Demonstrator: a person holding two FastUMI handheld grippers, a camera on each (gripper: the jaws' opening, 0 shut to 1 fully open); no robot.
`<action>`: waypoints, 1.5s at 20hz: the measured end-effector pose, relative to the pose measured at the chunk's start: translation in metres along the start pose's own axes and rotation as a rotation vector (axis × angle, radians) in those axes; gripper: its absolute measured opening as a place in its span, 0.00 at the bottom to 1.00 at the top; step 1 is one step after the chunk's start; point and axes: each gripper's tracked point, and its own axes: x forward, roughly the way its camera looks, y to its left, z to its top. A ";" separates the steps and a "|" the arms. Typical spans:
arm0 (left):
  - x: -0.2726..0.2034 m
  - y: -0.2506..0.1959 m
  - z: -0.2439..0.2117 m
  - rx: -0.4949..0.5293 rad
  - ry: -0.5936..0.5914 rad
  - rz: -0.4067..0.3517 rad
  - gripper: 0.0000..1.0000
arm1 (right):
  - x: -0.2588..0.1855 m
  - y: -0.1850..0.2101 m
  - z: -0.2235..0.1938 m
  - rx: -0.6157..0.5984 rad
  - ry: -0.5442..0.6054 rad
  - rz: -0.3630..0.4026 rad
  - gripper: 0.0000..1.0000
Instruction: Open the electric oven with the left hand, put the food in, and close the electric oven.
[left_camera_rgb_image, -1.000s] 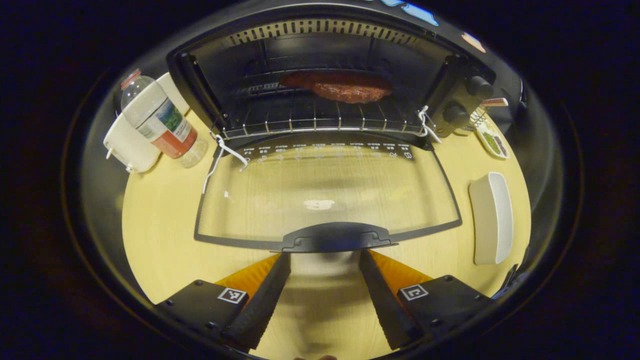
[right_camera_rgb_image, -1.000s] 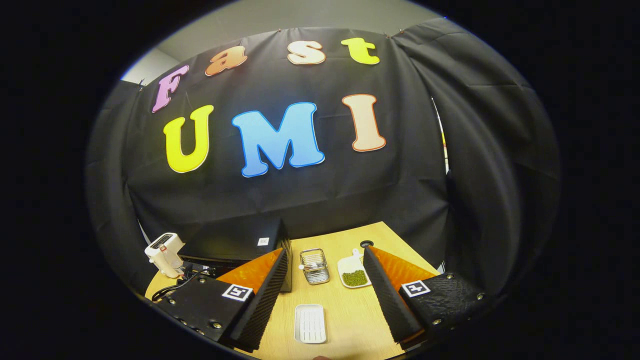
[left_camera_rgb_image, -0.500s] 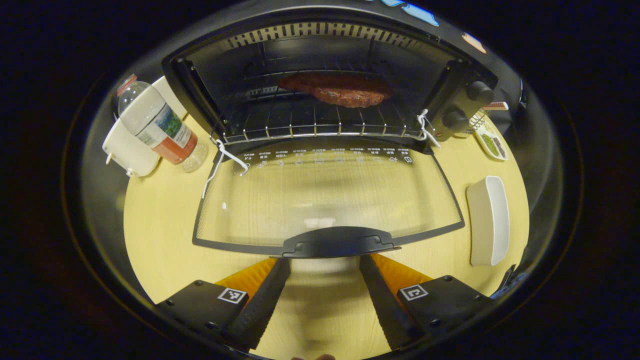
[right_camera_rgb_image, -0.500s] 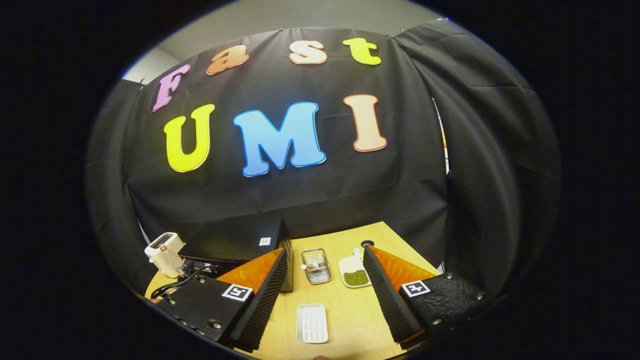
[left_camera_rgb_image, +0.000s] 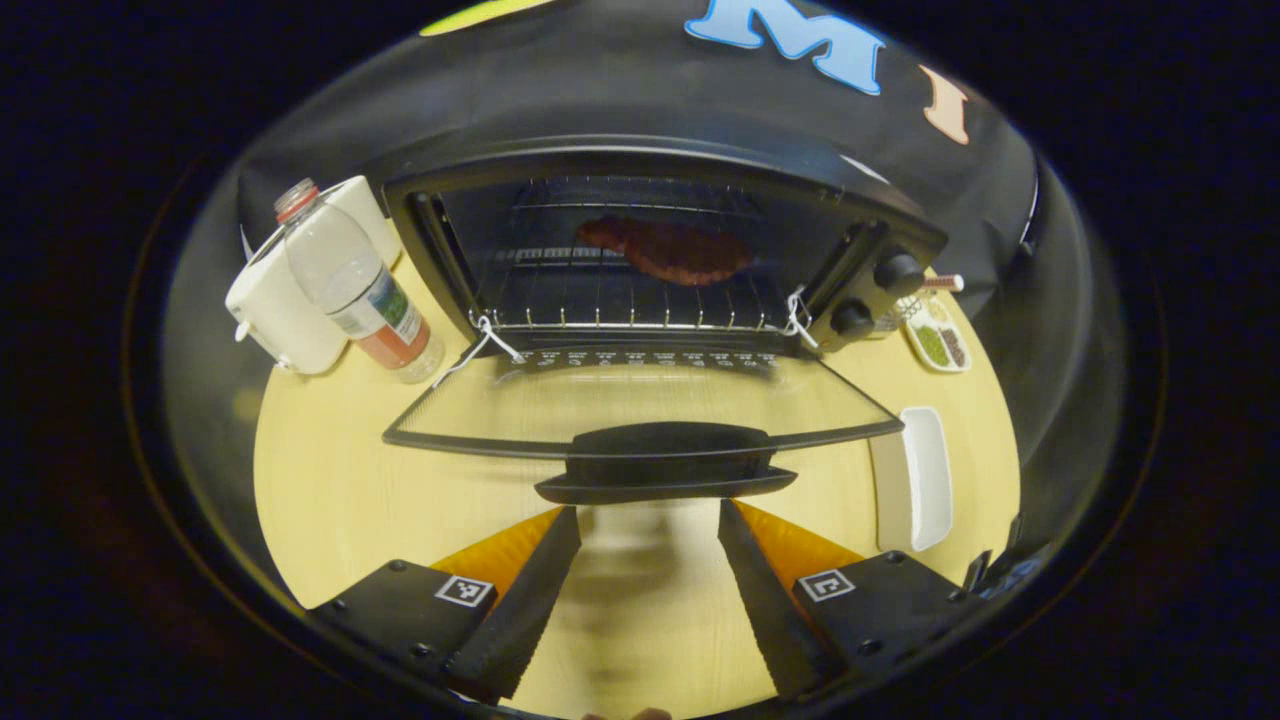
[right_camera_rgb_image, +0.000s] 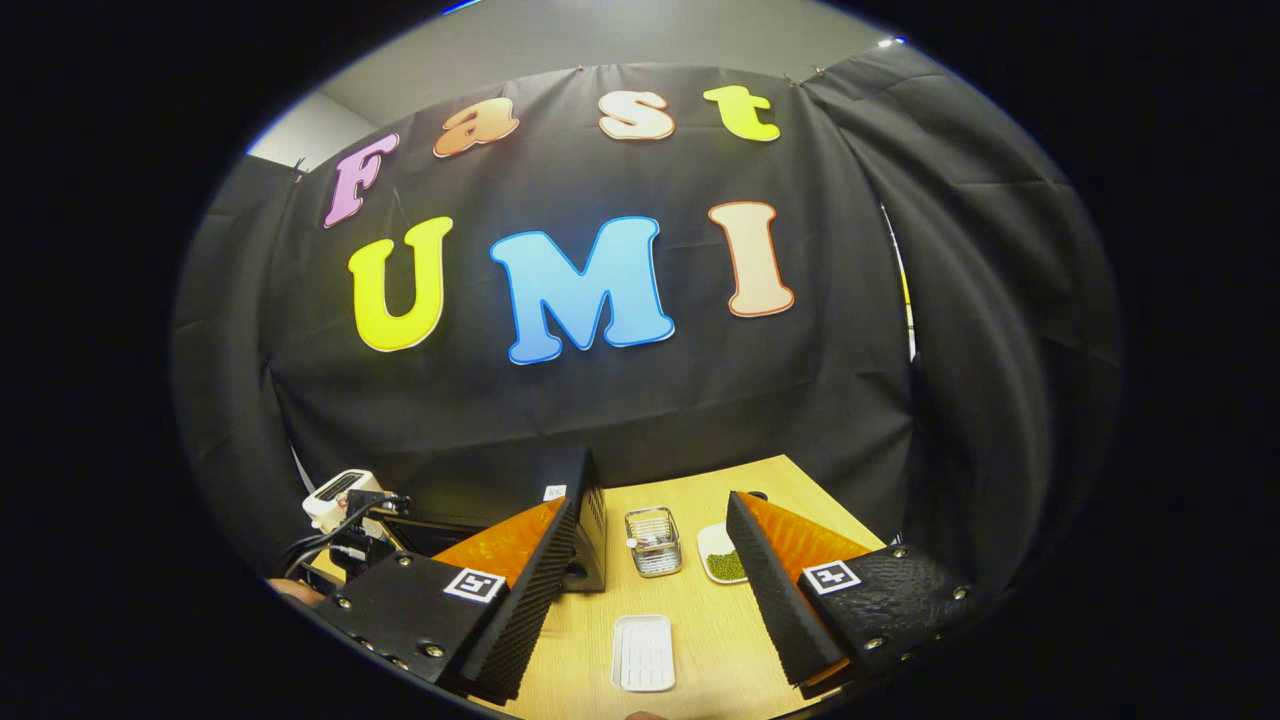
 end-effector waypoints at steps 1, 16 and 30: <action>-0.003 -0.001 0.002 -0.006 -0.008 -0.003 0.92 | 0.000 0.001 0.001 0.001 -0.002 0.004 0.93; -0.033 -0.001 0.063 -0.076 -0.188 0.002 0.95 | 0.001 -0.022 -0.006 -0.002 0.001 0.010 0.93; -0.356 -0.075 0.129 0.066 -1.021 0.145 0.98 | -0.016 0.004 0.073 -0.055 -0.150 0.178 0.93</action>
